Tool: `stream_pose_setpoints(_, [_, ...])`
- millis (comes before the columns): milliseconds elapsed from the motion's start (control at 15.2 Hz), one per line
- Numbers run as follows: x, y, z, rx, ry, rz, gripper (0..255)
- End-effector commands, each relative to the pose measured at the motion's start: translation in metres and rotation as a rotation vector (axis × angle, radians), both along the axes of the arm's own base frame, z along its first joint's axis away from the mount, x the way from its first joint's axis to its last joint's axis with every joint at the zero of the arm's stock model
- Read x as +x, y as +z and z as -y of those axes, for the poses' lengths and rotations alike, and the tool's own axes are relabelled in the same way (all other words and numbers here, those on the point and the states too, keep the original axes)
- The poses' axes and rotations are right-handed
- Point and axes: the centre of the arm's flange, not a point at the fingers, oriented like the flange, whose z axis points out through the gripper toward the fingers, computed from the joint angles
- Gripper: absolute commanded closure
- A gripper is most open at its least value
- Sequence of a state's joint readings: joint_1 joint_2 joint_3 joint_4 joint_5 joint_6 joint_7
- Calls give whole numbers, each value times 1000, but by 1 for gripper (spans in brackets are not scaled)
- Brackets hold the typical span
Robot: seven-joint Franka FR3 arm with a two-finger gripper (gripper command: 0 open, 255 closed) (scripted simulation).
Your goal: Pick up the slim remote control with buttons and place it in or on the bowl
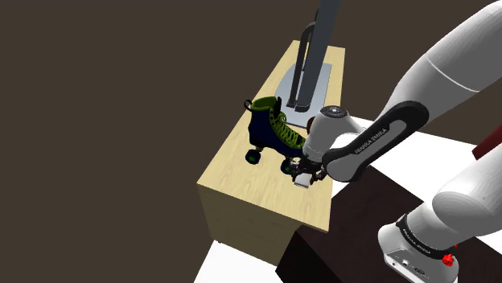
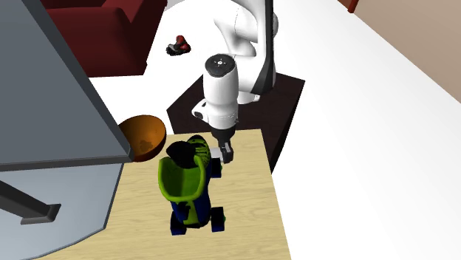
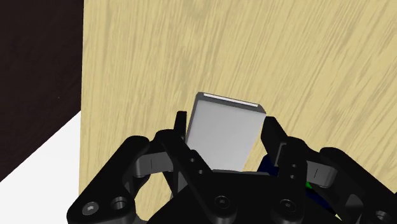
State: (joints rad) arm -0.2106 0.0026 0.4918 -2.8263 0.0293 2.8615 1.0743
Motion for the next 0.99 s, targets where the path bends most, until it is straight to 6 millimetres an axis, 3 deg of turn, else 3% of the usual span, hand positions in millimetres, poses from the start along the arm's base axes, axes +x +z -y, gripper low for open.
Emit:
stream_pose_setpoints(0, [0, 10, 0, 1, 1, 0, 255])
stream_pose_setpoints(924, [0, 83, 0, 1, 1, 0, 255])
